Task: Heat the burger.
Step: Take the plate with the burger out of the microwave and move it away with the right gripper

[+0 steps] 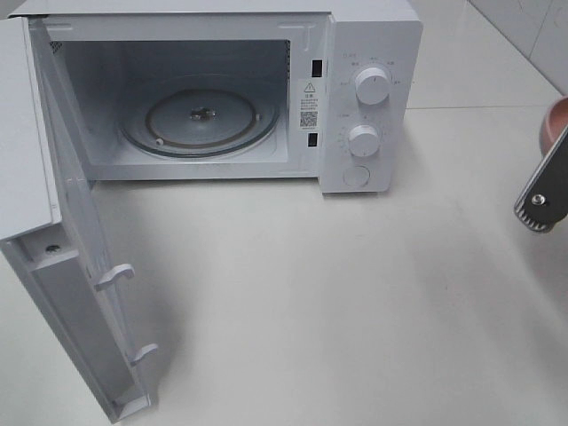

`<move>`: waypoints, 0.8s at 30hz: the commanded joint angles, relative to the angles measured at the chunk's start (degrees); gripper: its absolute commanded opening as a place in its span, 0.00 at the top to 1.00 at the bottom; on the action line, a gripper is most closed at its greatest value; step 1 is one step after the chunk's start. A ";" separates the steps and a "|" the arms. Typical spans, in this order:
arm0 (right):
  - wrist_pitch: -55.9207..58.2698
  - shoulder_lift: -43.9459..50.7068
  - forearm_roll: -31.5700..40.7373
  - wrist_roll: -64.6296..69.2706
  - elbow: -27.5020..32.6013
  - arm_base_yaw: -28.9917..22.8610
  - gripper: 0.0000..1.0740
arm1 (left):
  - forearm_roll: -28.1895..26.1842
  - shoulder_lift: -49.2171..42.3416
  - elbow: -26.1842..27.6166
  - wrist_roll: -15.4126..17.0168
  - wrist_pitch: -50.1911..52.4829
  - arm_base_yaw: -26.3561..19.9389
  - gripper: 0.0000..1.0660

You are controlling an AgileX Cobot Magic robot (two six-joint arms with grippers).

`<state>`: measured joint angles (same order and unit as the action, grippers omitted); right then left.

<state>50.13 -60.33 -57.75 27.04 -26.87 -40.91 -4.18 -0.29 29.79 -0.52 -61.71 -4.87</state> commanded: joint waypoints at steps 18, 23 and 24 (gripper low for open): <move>12.15 -16.39 0.97 20.51 -2.58 0.06 1.00 | -0.11 -0.23 -0.11 0.17 0.46 -0.23 0.08; 12.09 -19.60 1.95 25.38 -2.58 0.06 1.00 | -0.11 -0.23 -0.11 0.17 0.46 -0.23 0.08; 11.57 -21.14 2.01 28.07 -2.58 0.06 1.00 | -0.11 -0.23 -0.11 0.17 0.46 -0.23 0.08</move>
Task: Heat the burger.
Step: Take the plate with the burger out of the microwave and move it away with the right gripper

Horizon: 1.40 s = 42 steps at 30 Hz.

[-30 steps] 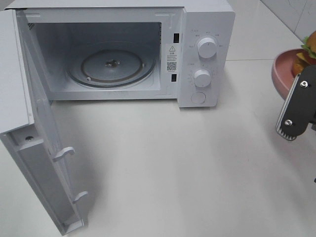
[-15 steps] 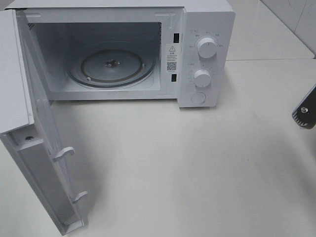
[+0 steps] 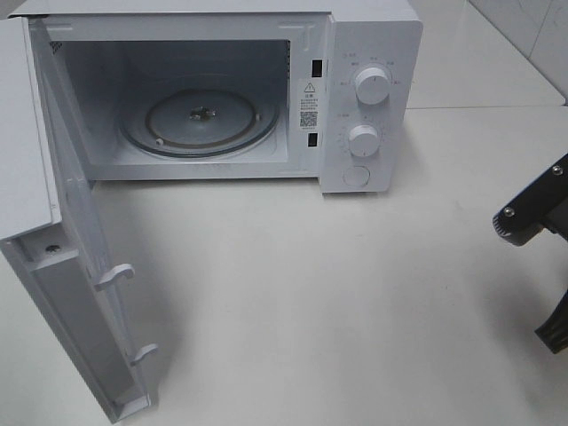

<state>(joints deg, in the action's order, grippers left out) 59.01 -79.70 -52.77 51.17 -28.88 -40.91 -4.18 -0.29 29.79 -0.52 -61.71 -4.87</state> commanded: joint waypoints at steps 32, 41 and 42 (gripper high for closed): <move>-13.64 -27.33 -8.77 26.76 -0.57 0.06 0.94 | -0.11 -0.23 -0.11 0.17 0.46 -0.23 0.08; -11.86 -26.76 -5.84 24.69 -1.38 0.06 0.74 | -0.11 -0.23 -0.11 0.17 0.46 -0.23 0.08; -11.52 -26.24 -5.27 23.78 -1.60 0.06 0.71 | -0.11 -0.23 -0.11 0.17 0.46 -0.23 0.08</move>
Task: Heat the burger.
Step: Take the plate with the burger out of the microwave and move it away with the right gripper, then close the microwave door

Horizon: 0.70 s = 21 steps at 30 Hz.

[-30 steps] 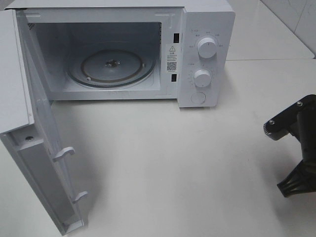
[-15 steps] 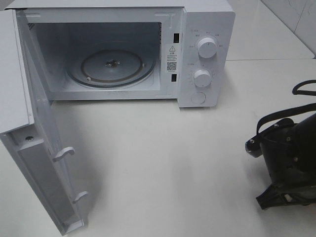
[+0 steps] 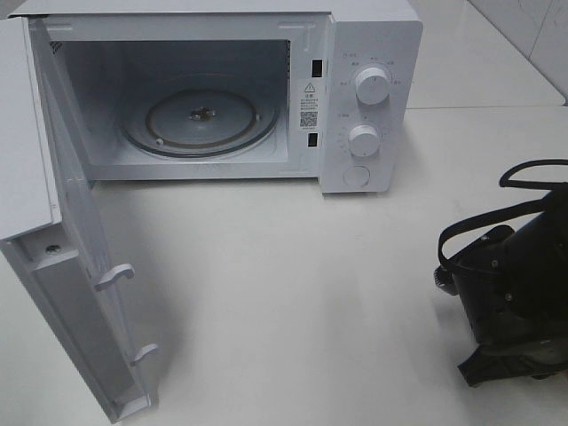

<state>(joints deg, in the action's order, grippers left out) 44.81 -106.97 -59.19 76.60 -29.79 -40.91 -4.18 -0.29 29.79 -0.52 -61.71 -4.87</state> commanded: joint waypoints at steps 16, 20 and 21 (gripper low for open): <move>2.98 24.98 20.28 -29.34 -6.02 0.06 0.37 | -0.11 -0.23 -0.11 0.17 0.46 -0.23 0.08; 4.47 30.88 26.64 -37.30 -8.19 0.06 0.34 | -0.11 -0.23 -0.11 0.17 0.46 -0.23 0.08; 5.90 34.95 30.02 -42.23 -9.45 0.06 0.34 | -0.11 -0.23 -0.11 0.17 0.46 -0.23 0.08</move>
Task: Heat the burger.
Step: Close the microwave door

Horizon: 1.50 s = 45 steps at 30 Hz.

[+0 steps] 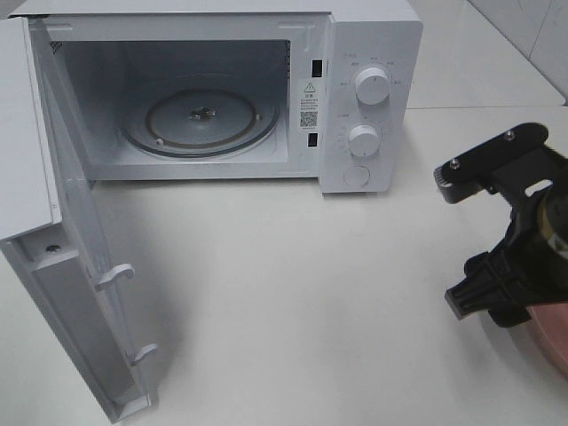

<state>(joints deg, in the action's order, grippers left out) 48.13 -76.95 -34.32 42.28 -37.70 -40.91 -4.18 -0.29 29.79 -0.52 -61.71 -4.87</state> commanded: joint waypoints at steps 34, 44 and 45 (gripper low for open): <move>12.49 61.48 28.88 -34.95 6.99 19.14 0.30 | -0.11 -0.23 -0.11 0.17 0.46 -0.23 0.08; 6.88 73.97 34.32 -42.28 9.40 38.33 0.30 | -0.11 -0.23 -0.11 0.17 0.46 -0.23 0.08; 6.88 73.97 34.32 -42.28 9.40 38.33 0.30 | -0.11 -0.23 -0.11 0.17 0.46 -0.23 0.08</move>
<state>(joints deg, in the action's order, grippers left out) 55.75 -3.90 0.00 1.26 -28.48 -3.27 -4.18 -0.29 29.79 -0.52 -61.71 -4.87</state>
